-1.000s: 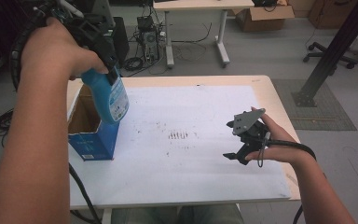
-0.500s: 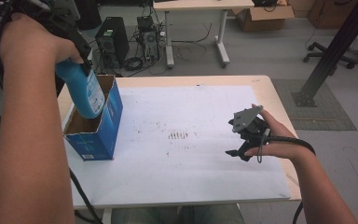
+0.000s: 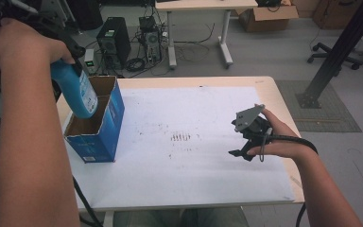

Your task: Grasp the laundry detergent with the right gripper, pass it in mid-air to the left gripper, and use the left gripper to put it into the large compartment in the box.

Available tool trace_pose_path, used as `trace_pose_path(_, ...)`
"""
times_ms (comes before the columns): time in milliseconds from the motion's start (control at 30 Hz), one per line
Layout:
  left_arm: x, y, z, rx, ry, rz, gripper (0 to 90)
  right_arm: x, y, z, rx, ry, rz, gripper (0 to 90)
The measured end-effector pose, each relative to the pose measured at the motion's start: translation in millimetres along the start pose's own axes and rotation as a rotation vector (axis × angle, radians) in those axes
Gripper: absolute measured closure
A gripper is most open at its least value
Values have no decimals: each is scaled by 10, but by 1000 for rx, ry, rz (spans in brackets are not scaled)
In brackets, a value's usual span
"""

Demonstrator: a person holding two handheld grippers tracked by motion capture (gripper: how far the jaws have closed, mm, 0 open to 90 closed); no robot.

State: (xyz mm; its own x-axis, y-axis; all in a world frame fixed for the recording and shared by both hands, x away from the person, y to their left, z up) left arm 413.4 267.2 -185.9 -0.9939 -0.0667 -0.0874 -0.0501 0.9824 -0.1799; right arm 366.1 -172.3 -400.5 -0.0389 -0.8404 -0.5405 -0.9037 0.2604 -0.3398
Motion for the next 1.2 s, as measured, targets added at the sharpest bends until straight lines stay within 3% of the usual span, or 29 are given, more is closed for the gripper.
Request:
trace_pose_path(700, -38, 162, 294, 2, 10, -4, 388, -13, 48, 71, -14, 5, 4, 23)
trace_pose_path(1200, -45, 278, 767, 9, 46, -2, 388, 2, 75, 103, -23, 9, 8, 24)
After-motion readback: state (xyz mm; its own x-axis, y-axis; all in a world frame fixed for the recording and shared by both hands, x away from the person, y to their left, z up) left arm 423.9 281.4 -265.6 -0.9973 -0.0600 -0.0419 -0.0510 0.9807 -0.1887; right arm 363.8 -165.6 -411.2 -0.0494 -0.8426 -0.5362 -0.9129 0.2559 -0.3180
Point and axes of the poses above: each handheld gripper's, and its own axes: z roughly forward along the jaws, x roughly out of its underside, y roughly to its left, the point moved 8 cm from there along z, roughly forward along the jaws, and after that the axes turned 8 degrees about x, right-handed, at the moved point
